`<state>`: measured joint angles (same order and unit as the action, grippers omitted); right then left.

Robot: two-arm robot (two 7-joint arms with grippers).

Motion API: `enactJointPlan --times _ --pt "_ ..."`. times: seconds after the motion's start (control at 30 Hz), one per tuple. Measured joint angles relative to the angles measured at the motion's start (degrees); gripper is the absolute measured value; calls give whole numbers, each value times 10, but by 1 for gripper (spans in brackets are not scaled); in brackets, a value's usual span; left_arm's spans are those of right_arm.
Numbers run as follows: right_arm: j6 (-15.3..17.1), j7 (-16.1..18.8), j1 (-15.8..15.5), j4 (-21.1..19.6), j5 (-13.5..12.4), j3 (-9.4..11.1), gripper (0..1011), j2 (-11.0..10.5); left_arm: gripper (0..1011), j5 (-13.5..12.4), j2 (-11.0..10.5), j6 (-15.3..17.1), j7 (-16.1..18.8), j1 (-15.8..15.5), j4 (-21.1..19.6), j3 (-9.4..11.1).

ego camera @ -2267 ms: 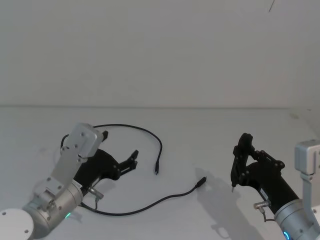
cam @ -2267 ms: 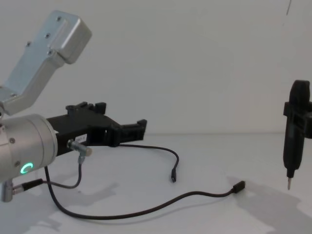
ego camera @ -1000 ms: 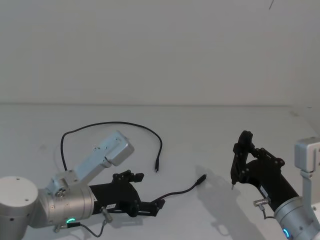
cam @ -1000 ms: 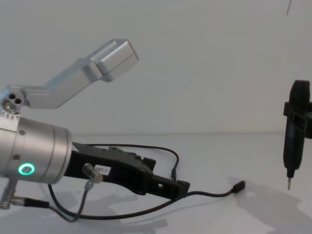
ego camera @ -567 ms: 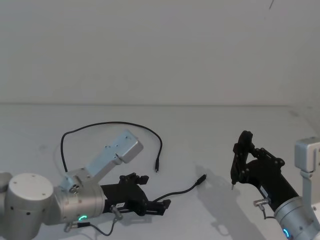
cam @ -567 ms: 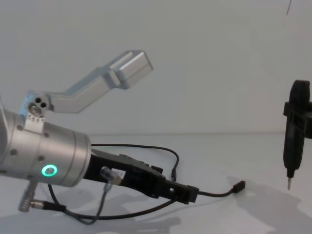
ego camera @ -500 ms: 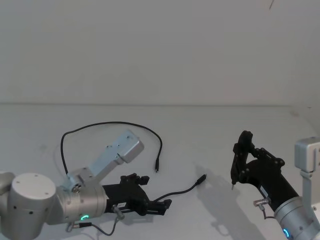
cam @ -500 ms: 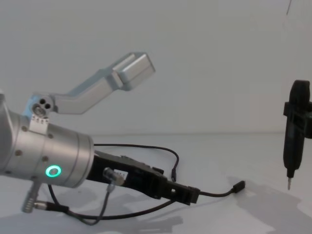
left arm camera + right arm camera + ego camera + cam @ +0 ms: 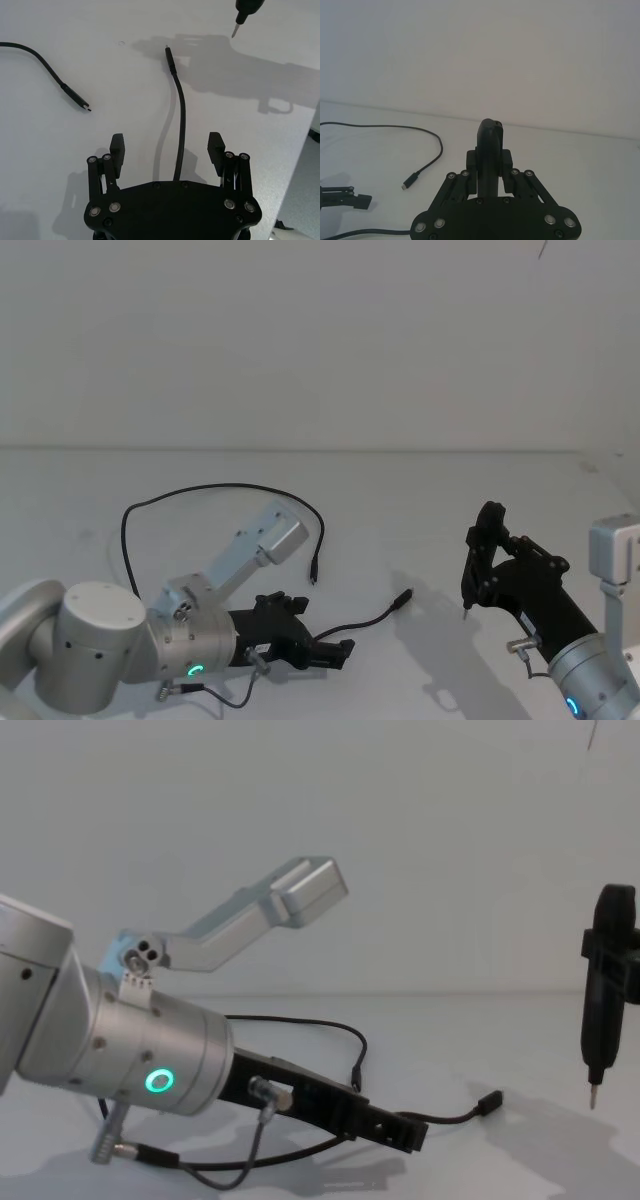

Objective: Pick up the data cable with the one hand.

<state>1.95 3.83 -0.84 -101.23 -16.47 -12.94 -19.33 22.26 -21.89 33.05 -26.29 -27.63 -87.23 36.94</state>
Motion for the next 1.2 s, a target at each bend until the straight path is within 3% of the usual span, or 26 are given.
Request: enactJointPlan --times 0.2,0.47,0.5,0.73,0.83,0.97,1.03,1.2 --pt "0 0 0 0 0 0 279 0 994 -5 11 3 4 -7 13 4" --pt "0 0 0 0 0 0 279 0 840 -9 20 5 7 -12 22 8" --pt "0 0 0 0 0 0 279 0 780 -9 21 5 7 -13 23 8" --pt "0 0 0 0 0 0 279 0 606 -11 25 6 8 -15 27 9" --pt "0 0 0 0 0 0 279 0 461 -11 25 6 8 -16 28 10" --pt "0 0 0 0 0 0 279 0 381 -12 27 6 8 -17 29 10" --pt "0 0 0 0 0 0 279 0 261 -12 27 7 9 -17 30 10" --pt "0 0 0 0 0 0 279 0 170 -12 28 7 9 -17 31 10"
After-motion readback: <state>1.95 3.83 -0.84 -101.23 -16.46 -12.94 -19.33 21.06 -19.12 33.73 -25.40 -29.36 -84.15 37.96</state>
